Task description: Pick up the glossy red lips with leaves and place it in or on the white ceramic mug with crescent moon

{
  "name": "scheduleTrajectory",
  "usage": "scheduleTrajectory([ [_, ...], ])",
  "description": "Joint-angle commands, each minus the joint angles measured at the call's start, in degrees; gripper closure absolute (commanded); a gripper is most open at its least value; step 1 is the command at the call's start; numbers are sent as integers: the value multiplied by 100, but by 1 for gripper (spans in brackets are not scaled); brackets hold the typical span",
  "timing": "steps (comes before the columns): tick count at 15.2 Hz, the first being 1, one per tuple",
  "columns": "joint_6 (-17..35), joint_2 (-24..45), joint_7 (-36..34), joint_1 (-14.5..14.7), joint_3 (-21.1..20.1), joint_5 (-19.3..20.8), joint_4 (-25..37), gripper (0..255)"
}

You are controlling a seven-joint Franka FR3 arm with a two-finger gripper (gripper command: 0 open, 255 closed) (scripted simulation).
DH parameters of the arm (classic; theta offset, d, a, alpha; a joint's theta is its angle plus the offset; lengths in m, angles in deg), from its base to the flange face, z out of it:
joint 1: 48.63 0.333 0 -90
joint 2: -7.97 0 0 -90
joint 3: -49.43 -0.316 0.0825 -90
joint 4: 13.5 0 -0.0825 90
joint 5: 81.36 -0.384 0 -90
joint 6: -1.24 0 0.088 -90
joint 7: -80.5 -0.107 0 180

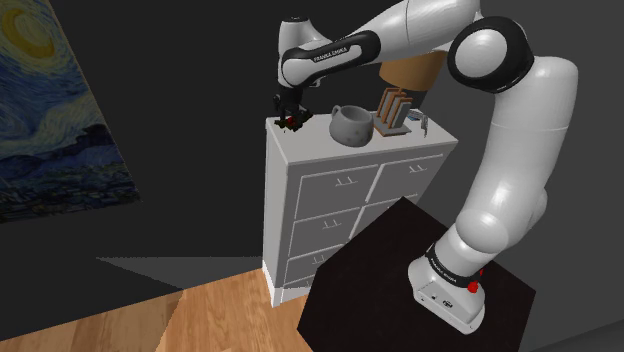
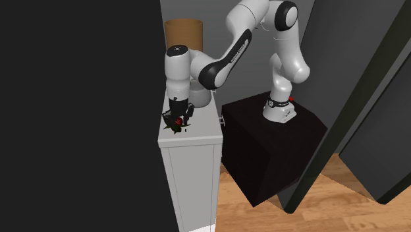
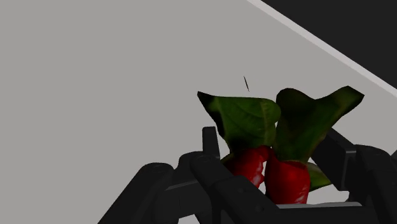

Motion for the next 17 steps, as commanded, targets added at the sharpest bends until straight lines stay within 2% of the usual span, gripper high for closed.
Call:
scheduleTrajectory([
  [1,0,2,0,0,1,0,-1,255],
  [8,1,2,0,0,1,0,-2,255],
  [17,-583,-245,117,-17,-48,-122,351,255],
])
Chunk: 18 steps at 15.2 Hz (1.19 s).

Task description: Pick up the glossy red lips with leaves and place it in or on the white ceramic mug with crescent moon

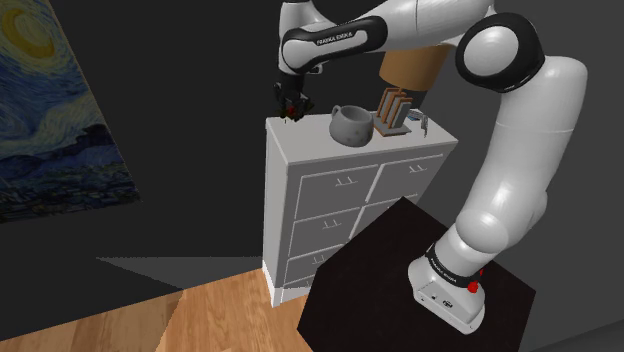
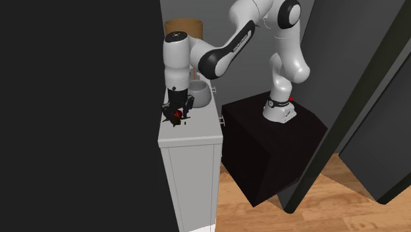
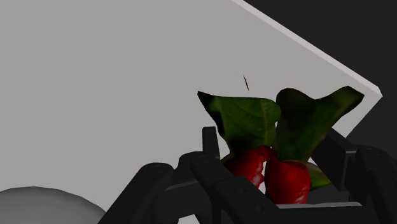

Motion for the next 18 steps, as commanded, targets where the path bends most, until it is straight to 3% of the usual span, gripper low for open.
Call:
scheduleTrajectory([
  [1,-138,-39,33,-6,-6,-24,102,255],
  [18,-1354,-230,199,24,-55,-144,1146,255],
])
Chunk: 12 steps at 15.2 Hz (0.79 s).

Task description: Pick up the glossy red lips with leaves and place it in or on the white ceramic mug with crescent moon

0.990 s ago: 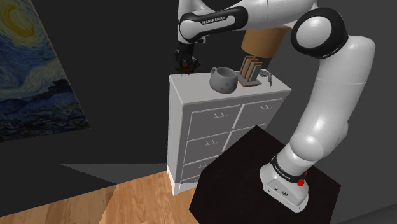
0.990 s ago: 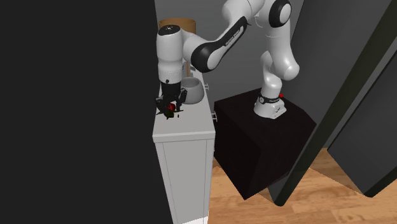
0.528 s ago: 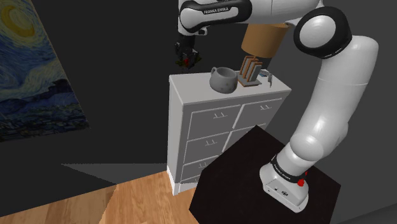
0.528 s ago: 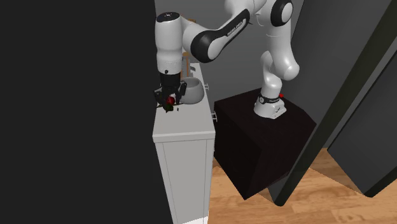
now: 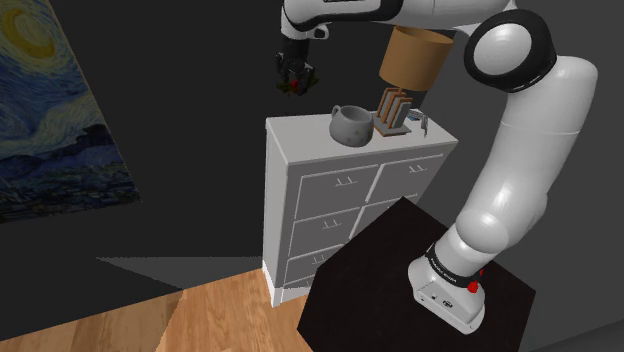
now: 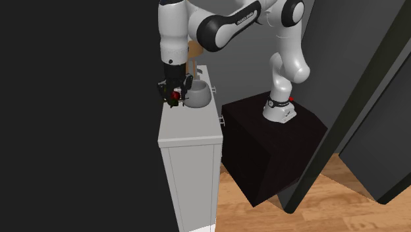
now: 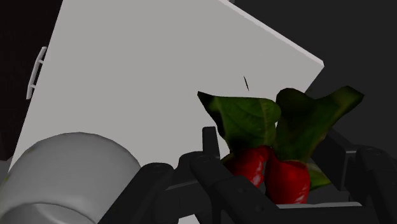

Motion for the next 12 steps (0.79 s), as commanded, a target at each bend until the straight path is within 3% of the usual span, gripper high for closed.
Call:
scheduleTrajectory([
  [1,-160,12,11,14,-5,-2,172,255],
  [6,-504,33,44,39,-12,-5,538,255],
  [12,27,-1277,655,-484,152,-406,-1190,255],
])
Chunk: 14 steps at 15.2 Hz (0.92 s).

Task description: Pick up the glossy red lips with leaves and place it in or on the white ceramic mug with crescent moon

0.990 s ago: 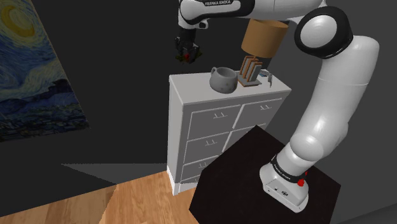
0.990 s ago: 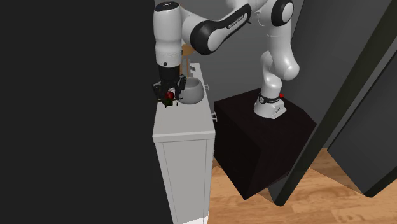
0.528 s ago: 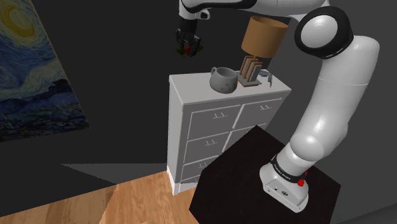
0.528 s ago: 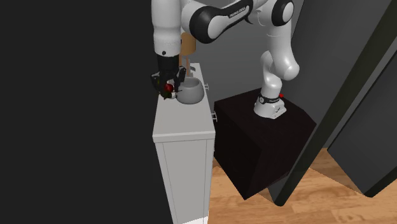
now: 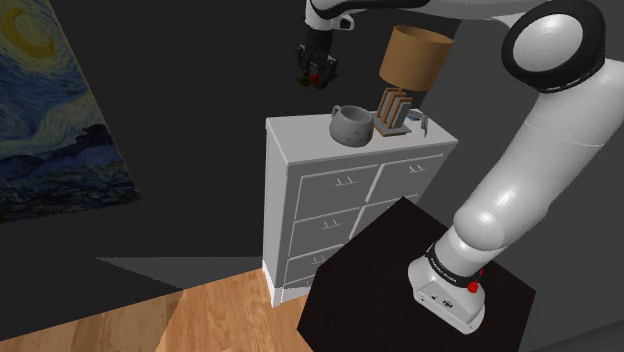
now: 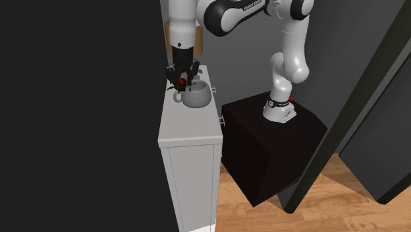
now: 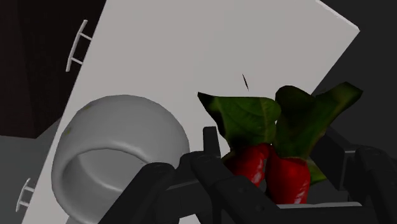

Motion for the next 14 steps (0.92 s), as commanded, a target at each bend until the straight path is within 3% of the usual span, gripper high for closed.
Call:
scheduleTrajectory([
  [1,134,-442,245,-156,83,-135,-534,255],
  [9,436,-1913,1281,-587,612,-459,-2200,255],
  [14,819,-1874,1251,-577,613,-445,-2546,255],
])
